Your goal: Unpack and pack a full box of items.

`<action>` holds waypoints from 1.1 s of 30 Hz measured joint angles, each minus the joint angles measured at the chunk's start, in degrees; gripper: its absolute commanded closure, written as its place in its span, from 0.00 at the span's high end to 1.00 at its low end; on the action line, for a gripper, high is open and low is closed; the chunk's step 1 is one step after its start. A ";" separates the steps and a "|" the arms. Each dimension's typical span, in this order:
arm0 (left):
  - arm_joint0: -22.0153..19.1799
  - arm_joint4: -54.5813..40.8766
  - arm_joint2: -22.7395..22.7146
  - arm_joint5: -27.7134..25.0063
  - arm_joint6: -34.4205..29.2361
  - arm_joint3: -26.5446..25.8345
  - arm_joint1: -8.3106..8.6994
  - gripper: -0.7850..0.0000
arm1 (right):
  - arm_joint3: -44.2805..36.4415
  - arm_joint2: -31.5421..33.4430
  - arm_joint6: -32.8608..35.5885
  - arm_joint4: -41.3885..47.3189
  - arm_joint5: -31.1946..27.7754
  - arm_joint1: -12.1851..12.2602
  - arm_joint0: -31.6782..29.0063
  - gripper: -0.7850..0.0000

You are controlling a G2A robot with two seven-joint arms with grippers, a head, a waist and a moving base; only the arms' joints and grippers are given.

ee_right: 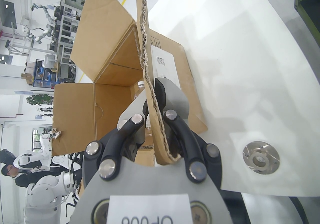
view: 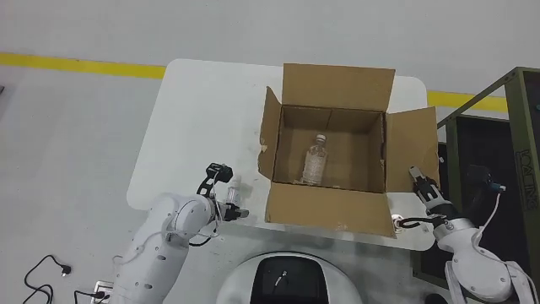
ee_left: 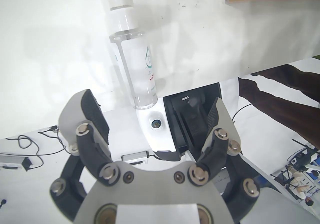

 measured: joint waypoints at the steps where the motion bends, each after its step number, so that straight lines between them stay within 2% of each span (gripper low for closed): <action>1: -0.40 0.47 0.57 0.41 0.19 0.86 -0.04 1.00 | 0.05 0.00 -0.05 0.06 0.01 0.00 0.04 0.00; 13: -4.11 2.78 4.69 1.38 0.45 6.33 -0.36 1.00 | 0.30 0.12 -0.28 0.80 0.39 -0.01 0.22 0.00; 14: -4.24 2.91 4.78 1.36 0.41 6.48 -0.35 0.94 | 0.31 0.14 -0.30 0.84 0.40 -0.01 0.22 0.00; 18: -4.74 3.17 5.03 1.38 0.45 7.64 -0.29 0.85 | 0.31 0.15 -0.44 1.05 0.47 -0.02 0.23 0.00; 33: -6.53 3.26 6.65 1.87 0.97 10.46 -0.36 0.72 | 0.29 0.00 -0.55 1.29 0.47 -0.01 0.27 0.00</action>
